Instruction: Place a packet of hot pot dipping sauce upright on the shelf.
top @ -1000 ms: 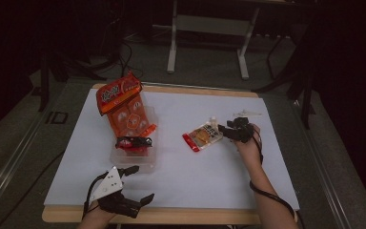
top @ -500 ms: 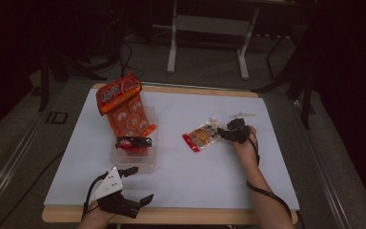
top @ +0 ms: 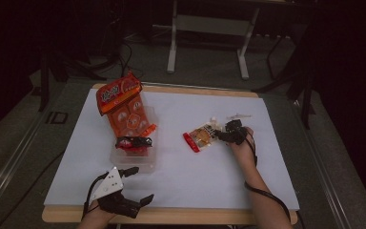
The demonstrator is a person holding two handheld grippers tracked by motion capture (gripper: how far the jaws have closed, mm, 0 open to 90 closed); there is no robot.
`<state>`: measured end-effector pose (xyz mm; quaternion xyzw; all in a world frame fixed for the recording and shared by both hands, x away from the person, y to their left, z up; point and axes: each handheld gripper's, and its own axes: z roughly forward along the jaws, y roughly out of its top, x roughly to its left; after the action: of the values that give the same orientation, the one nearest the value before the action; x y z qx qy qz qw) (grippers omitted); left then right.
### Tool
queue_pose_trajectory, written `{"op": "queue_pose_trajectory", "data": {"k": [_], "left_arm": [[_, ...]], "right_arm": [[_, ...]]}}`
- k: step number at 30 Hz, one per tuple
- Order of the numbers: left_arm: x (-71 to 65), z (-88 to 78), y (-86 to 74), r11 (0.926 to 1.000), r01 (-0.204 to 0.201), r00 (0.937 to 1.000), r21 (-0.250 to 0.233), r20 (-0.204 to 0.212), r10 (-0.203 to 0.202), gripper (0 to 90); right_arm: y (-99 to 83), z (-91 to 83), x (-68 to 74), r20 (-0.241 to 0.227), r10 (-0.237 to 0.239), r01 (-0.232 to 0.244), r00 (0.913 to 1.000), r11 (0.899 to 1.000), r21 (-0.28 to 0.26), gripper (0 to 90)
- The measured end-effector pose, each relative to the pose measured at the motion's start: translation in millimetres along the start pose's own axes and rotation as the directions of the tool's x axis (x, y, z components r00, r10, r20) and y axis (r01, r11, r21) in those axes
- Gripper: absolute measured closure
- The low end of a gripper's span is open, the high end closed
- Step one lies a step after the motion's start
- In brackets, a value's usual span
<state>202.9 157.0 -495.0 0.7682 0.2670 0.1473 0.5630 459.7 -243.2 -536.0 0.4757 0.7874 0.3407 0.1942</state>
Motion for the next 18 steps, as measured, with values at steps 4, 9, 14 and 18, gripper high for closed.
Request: {"op": "queue_pose_trajectory", "data": {"k": [4,9,14,18], "left_arm": [[0.2,-0.5,0.1,1.0000,0.005,1.0000,-0.002,0.001,-0.005,2.3],[0.6,-0.9,0.2,1.0000,0.006,1.0000,-0.006,0.001,-0.006,2.3],[0.7,-0.5,-0.2,1.0000,0.003,1.0000,-0.005,0.000,-0.003,2.3],[1.3,-1.0,0.2,0.9999,0.007,1.0000,-0.012,-0.001,-0.007,2.3]], "right_arm": [[-0.1,-1.1,5.6,-0.018,-0.039,0.039,0.9991,0.999,-0.002,60.1],[1.6,-1.5,8.6,-0.035,-0.044,0.045,0.9984,0.999,0.013,75.3],[4.7,-1.9,16.7,-0.034,-0.052,0.054,0.9981,0.998,0.037,87.6],[5.9,-5.6,17.5,-0.035,-0.038,0.039,0.9987,0.999,0.026,88.6]]}}
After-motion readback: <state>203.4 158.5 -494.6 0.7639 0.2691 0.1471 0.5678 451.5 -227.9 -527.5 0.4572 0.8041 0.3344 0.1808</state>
